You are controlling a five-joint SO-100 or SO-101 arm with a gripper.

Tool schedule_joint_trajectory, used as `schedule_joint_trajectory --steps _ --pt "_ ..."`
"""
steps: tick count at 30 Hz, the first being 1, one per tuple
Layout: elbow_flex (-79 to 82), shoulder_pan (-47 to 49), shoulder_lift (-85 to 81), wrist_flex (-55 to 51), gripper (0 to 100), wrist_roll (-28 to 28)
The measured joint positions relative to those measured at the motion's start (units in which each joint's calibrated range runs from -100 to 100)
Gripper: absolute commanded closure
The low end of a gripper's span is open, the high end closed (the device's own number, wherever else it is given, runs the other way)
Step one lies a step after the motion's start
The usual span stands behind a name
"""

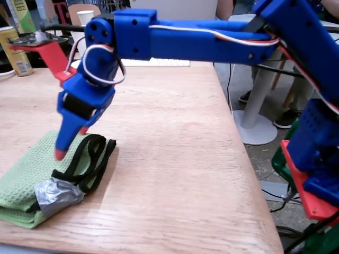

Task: Clean the table

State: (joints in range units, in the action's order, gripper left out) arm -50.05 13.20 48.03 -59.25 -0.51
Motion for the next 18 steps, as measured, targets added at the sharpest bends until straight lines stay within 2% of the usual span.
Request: schedule_joint_trajectory --steps 2,7,10,15,18 --pt "-0.1 -3.5 0.0 -3.6 66 0.0" --pt "-0.2 -6.0 0.0 -6.1 66 -0.1" --pt "-0.3 -7.6 0.0 -11.3 66 -0.1" --pt "-0.3 -7.6 0.0 -11.9 90 -0.1" --pt "-0.4 -7.6 0.0 -11.9 96 -0.3"
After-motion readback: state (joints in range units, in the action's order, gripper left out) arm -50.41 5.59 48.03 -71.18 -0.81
